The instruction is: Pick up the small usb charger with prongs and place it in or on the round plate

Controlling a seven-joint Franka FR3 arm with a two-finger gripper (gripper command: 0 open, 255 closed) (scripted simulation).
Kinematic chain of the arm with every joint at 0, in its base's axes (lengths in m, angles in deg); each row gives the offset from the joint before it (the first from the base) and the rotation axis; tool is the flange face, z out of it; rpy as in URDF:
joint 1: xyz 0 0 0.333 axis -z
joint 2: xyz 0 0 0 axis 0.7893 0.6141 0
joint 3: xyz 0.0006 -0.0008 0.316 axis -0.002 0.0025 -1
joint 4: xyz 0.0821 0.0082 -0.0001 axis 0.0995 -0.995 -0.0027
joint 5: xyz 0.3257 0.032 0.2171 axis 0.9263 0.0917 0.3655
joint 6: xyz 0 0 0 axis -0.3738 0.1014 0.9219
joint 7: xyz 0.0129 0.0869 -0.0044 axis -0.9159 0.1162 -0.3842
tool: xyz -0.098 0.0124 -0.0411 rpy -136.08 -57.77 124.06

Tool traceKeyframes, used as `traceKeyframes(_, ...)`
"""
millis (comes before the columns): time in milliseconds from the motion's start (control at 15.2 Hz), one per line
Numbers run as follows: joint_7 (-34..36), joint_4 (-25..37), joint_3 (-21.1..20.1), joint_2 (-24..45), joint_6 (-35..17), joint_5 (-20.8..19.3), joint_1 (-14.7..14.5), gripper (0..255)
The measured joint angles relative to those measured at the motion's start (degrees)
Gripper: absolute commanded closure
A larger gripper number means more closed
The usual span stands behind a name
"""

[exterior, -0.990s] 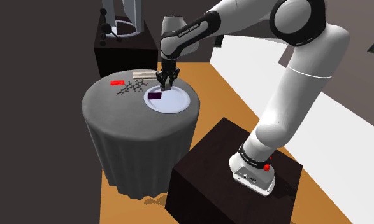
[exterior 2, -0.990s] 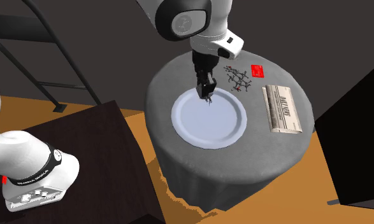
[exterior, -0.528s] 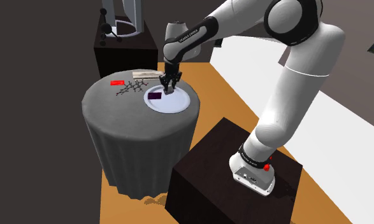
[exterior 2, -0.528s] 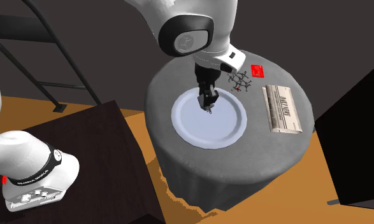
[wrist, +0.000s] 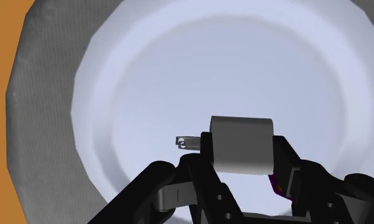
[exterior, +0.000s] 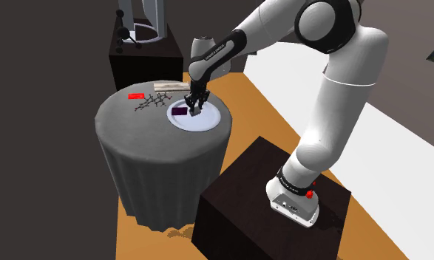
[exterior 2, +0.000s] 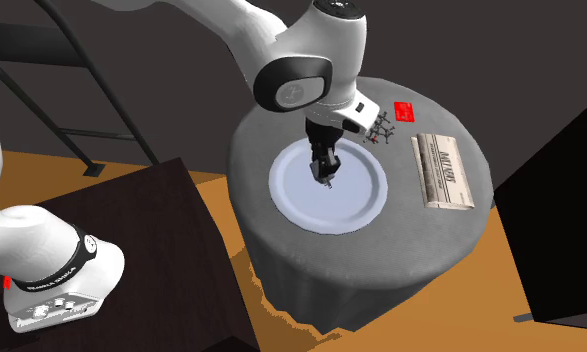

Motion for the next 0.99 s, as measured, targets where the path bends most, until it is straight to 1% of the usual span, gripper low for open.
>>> traceKeyframes(198, -0.03, -0.35, 0.01, 1.20, -2.02, 0.00, 0.02, 255)
traceKeyframes(594, 0.05, -0.11, 0.06, 1.46, -2.42, -0.04, 0.02, 255)
traceKeyframes(660, 0.02, -0.01, 0.06, 1.56, -2.43, -0.03, 0.02, 0)
traceKeyframes(990, 0.03, -0.89, 0.00, 1.48, -2.42, 0.00, -0.02, 0)
